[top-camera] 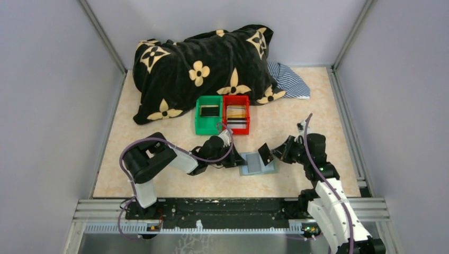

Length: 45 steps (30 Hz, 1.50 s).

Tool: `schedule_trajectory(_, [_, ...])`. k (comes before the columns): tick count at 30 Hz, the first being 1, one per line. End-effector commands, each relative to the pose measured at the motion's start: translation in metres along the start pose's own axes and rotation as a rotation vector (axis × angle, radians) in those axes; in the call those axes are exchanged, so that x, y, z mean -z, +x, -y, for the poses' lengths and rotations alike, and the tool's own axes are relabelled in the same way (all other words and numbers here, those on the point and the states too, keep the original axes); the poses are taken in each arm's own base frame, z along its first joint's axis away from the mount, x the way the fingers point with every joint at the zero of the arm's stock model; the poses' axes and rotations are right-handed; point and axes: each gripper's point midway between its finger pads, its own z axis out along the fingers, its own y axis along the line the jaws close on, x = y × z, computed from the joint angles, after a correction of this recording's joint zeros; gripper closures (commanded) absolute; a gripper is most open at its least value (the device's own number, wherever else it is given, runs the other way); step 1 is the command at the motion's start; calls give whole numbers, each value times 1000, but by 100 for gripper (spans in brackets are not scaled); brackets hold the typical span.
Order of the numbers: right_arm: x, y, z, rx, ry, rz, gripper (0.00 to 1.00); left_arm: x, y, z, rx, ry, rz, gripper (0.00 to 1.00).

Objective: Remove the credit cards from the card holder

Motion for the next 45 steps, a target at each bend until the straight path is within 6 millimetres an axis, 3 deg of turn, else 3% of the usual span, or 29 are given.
schedule_trajectory(1, [10, -27, -25, 40, -57, 67, 100, 12, 7, -14, -27, -10, 3, 97])
schedule_trajectory(4, [14, -33, -36, 56, -98, 76, 100, 21, -2, 18, -28, 158, 44, 88])
schedule_trajectory(8, [19, -40, -56, 63, -181, 88, 100, 41, -12, 61, -6, 419, 35, 60])
schedule_trajectory(10, [20, -42, -64, 60, -220, 86, 100, 51, -15, 74, 8, 506, 46, 53])
schedule_trajectory(14, [21, -42, -76, 50, -284, 71, 100, 64, -17, 89, -14, 615, 80, 53])
schedule_trajectory(21, [31, -52, -86, 109, -286, 95, 100, 69, -21, 100, -43, 703, 126, 55])
schedule_trajectory(33, [29, -41, -84, 78, -313, 71, 100, 76, -40, 131, -127, 780, 214, 55])
schedule_trajectory(45, [27, -34, -80, 71, -314, 59, 100, 72, -50, 147, -145, 831, 224, 56])
